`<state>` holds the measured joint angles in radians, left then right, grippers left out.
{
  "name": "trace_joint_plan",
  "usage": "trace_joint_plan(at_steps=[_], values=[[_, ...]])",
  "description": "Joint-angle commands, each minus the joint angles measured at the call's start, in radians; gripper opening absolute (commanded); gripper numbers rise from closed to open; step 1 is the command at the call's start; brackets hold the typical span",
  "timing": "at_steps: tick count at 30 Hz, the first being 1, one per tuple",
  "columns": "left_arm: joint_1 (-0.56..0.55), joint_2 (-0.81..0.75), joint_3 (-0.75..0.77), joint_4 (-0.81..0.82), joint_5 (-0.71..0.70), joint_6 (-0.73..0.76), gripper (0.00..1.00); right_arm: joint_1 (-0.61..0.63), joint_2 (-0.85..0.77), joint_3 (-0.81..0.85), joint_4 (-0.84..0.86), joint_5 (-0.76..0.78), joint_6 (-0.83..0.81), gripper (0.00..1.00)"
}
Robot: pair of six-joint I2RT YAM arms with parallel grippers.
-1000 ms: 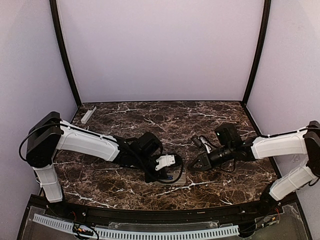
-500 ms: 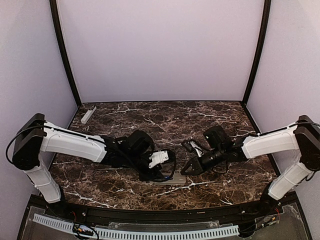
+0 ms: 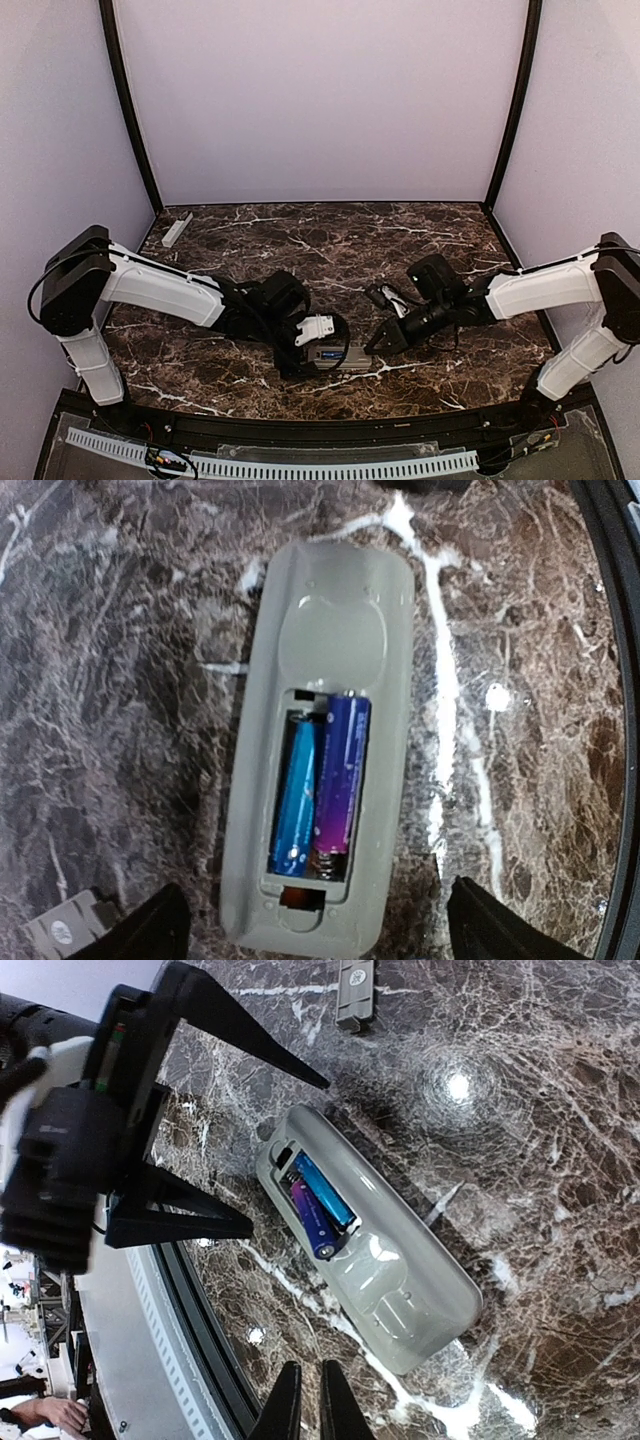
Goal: Load the batteries into the remote control
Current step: Adjust the remote control without the battery cover at the center of the board.
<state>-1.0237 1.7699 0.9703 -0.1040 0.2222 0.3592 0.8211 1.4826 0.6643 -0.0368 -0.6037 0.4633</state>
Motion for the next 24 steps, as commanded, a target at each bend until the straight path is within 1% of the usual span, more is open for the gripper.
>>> trace_joint_plan(at_steps=[1,2,4,5,6,7,10,11,12,13,14,16,17,19,22,24], values=[[0.001,0.045,0.022,-0.054,0.018,0.04,0.84,-0.017,-0.041,-0.022,-0.011,0.012,0.011,0.08],[0.0,0.051,0.019,-0.041,0.011,0.039,0.82,-0.024,-0.046,-0.025,-0.012,0.01,0.01,0.08],[0.001,0.056,0.015,-0.018,-0.002,0.028,0.74,-0.04,-0.061,-0.031,-0.012,0.005,0.009,0.08],[0.001,0.056,0.014,-0.01,-0.004,0.019,0.67,-0.047,-0.067,-0.034,-0.011,0.0,0.008,0.08],[0.0,0.059,0.012,0.007,-0.011,-0.002,0.63,-0.055,-0.071,-0.035,-0.013,-0.002,0.007,0.08],[0.0,0.06,0.011,0.017,-0.014,-0.015,0.56,-0.063,-0.077,-0.037,-0.013,-0.001,0.006,0.08],[-0.006,0.058,0.002,0.065,-0.058,-0.092,0.44,-0.088,-0.088,-0.038,-0.019,0.001,0.006,0.08],[-0.01,0.057,-0.001,0.072,-0.069,-0.126,0.38,-0.096,-0.092,-0.04,-0.021,0.004,0.007,0.07],[-0.013,0.057,-0.003,0.09,-0.091,-0.146,0.35,-0.106,-0.094,-0.04,-0.021,0.007,0.008,0.07],[-0.017,0.058,-0.006,0.095,-0.108,-0.199,0.3,-0.115,-0.096,-0.04,-0.022,0.009,0.01,0.07],[-0.025,0.06,-0.006,0.134,-0.141,-0.228,0.29,-0.127,-0.098,-0.039,-0.021,0.012,0.013,0.08],[-0.045,0.07,0.0,0.159,-0.192,-0.303,0.28,-0.141,-0.1,-0.032,-0.022,0.019,0.015,0.08],[-0.059,0.084,0.013,0.161,-0.201,-0.339,0.28,-0.144,-0.098,-0.027,-0.023,0.025,0.018,0.09],[-0.084,0.117,0.045,0.162,-0.274,-0.408,0.27,-0.146,-0.089,-0.016,-0.022,0.031,0.02,0.1],[-0.113,0.171,0.095,0.15,-0.332,-0.466,0.25,-0.147,-0.059,0.002,-0.007,0.03,0.02,0.1],[-0.132,0.202,0.122,0.152,-0.339,-0.497,0.25,-0.146,-0.039,0.024,-0.005,0.027,0.017,0.09]])
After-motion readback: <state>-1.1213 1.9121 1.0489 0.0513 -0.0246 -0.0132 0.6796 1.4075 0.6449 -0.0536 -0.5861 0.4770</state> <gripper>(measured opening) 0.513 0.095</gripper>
